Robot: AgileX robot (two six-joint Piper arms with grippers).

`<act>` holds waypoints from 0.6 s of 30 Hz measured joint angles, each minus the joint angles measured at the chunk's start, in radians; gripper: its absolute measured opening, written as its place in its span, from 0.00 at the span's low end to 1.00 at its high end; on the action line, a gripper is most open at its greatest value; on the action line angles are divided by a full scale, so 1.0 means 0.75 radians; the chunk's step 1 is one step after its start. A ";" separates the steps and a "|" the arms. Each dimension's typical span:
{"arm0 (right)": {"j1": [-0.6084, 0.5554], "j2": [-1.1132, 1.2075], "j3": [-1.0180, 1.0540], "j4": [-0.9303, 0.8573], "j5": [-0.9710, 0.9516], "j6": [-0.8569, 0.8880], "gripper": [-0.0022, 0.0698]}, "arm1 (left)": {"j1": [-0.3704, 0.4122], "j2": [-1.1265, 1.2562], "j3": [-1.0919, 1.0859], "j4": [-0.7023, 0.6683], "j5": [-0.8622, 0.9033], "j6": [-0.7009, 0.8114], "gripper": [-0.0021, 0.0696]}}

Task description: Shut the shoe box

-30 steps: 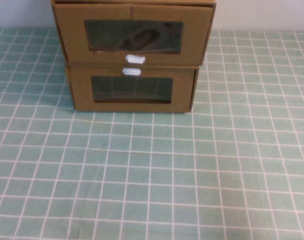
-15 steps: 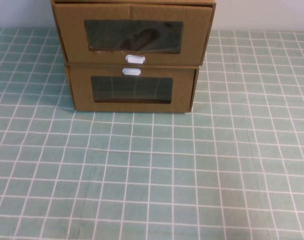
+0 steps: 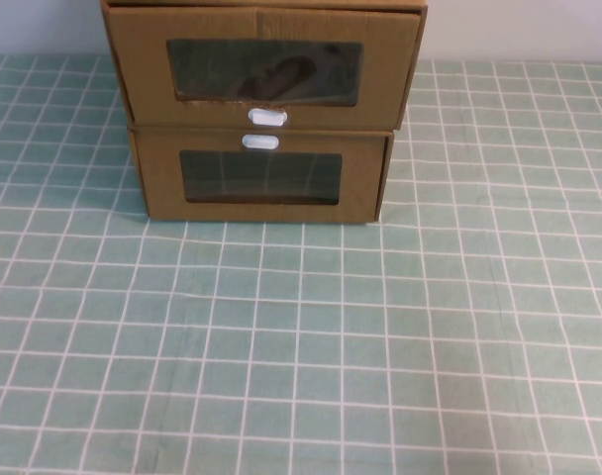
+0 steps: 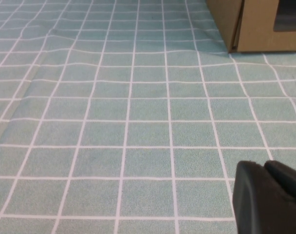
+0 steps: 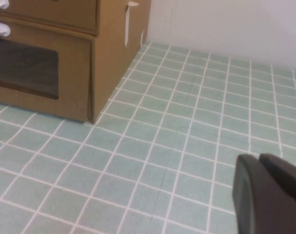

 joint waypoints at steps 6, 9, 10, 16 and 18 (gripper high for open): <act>-0.025 -0.196 0.000 -0.002 0.102 0.000 0.01 | 0.000 0.000 0.000 0.000 -0.002 0.000 0.02; -0.073 -0.328 0.021 -0.002 0.273 0.000 0.01 | 0.000 0.000 0.000 0.000 -0.002 0.000 0.02; -0.090 -0.361 0.037 -0.002 0.313 0.006 0.01 | 0.000 0.000 0.000 0.000 -0.002 0.000 0.02; -0.212 -0.579 0.253 -0.002 0.340 0.186 0.01 | 0.000 0.000 0.000 0.000 -0.002 0.000 0.02; -0.244 -0.644 0.352 -0.002 0.316 0.278 0.01 | 0.000 0.000 0.001 0.000 -0.005 0.000 0.02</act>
